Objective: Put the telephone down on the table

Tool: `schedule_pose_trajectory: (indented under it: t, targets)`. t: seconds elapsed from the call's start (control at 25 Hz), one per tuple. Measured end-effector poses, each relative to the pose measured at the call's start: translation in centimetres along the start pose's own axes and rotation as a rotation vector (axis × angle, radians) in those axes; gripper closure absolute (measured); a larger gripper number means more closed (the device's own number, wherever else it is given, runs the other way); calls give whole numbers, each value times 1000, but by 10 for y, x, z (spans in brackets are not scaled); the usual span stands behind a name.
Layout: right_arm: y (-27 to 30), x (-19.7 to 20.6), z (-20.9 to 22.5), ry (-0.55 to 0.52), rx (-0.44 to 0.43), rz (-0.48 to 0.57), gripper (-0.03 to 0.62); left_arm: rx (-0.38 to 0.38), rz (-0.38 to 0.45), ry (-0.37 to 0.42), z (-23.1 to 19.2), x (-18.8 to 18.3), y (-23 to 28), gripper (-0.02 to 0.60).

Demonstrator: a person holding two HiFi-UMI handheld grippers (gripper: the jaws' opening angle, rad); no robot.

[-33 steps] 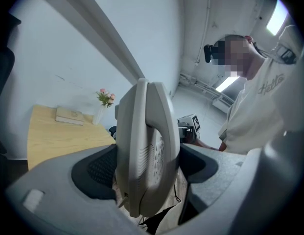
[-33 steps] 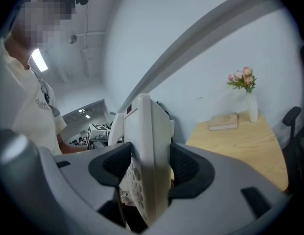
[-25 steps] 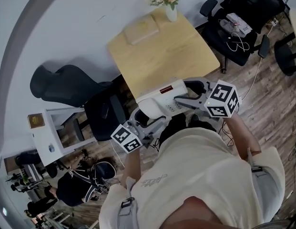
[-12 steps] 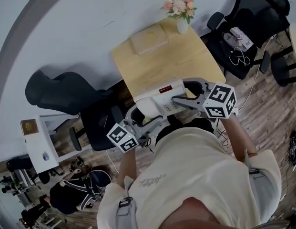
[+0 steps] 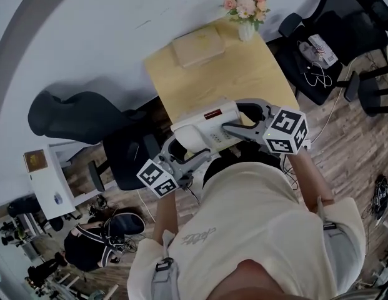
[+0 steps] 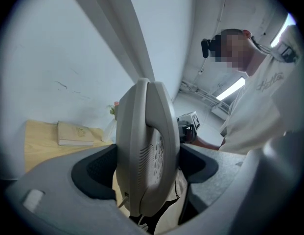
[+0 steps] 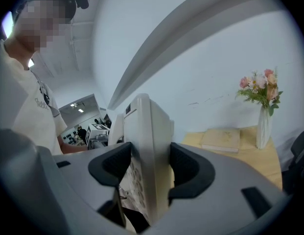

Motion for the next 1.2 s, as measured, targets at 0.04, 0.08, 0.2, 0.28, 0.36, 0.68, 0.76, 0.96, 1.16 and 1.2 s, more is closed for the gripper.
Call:
schedule_pose_trajectory:
  t: [0.04, 0.08, 0.2, 0.28, 0.36, 0.68, 0.76, 0.96, 1.16, 1.2]
  targets:
    - [-1, 0, 5, -1, -13, -2, 356, -12, 1, -2, 0, 0, 4, 201]
    - [-3, -1, 11, -1, -26, -3, 356, -25, 1, -3, 0, 0, 9, 201]
    - [-8, -7, 32, 3, -68, -1, 356, -67, -5, -3, -2, -6, 28, 201]
    - [-9, -13, 48, 3, -98, 0, 356, -93, -2, -6, -5, -12, 40, 201]
    - [-7, -20, 65, -6, -122, 1, 356, -119, 8, -7, -13, -18, 52, 202]
    - [7, -29, 116, -8, -201, -16, 356, -206, 32, -43, -39, -22, 84, 201]
    - [11, -28, 123, 3, -207, -19, 356, -211, 29, -46, -45, -22, 87, 201]
    - [20, -17, 137, 41, -189, -42, 356, -189, -6, -82, -64, -15, 91, 201]
    - [36, 3, 151, 101, -157, -86, 356, -152, -39, -137, -90, 0, 91, 201]
    - [40, 8, 153, 113, -152, -93, 356, -145, -48, -146, -95, 4, 91, 201]
Point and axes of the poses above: the fingertips, and each gripper's own axes: y forward along the fingers, z to its right, x out of its underside, the point moved 6 cm from there along -y, backward along the fingers, and after that the axes turned 7 degrees about x, right-handed, at the moved point
